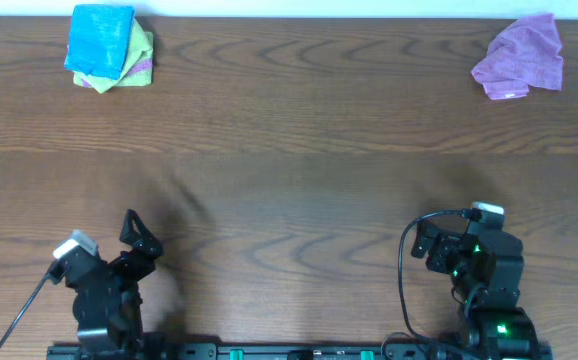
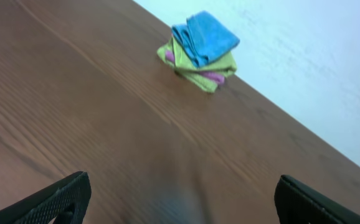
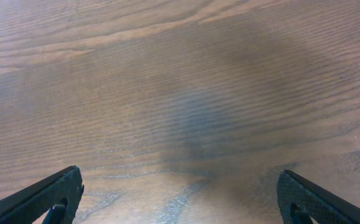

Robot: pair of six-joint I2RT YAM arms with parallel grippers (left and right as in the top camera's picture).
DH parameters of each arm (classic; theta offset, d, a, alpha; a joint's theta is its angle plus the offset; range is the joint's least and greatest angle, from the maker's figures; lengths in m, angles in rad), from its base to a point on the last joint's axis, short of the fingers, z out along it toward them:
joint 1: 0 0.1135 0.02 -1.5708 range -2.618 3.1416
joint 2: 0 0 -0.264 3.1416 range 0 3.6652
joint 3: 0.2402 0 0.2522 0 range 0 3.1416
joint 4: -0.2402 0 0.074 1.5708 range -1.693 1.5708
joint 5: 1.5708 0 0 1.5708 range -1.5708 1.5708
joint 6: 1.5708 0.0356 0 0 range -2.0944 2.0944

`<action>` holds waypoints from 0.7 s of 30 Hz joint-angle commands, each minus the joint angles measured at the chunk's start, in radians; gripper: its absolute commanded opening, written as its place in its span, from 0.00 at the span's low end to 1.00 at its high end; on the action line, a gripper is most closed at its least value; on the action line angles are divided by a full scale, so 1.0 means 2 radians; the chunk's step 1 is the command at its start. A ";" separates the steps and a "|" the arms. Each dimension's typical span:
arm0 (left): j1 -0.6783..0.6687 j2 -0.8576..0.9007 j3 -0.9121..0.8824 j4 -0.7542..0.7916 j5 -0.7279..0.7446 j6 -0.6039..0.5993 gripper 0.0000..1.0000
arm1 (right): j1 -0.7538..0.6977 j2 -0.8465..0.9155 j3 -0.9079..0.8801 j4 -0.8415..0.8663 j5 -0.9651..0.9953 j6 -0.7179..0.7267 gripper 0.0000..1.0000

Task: Fold the cloth

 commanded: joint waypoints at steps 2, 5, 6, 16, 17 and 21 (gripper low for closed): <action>-0.006 -0.006 -0.022 0.002 0.003 -0.007 0.96 | -0.002 -0.002 -0.002 0.000 0.003 0.006 0.99; -0.006 -0.006 -0.040 0.013 0.003 -0.007 0.95 | -0.002 -0.002 -0.002 0.000 0.003 0.006 0.99; -0.006 -0.006 -0.048 0.023 0.003 -0.007 0.96 | -0.002 -0.002 -0.002 0.000 0.003 0.006 0.99; -0.006 -0.006 -0.081 0.077 -0.002 0.024 0.95 | -0.002 -0.002 -0.002 0.000 0.003 0.006 0.99; -0.006 -0.006 -0.082 0.087 0.005 0.054 0.95 | -0.002 -0.002 -0.002 0.000 0.003 0.006 0.99; -0.006 -0.006 -0.082 0.089 0.035 0.156 0.95 | -0.002 -0.002 -0.002 0.000 0.003 0.006 0.99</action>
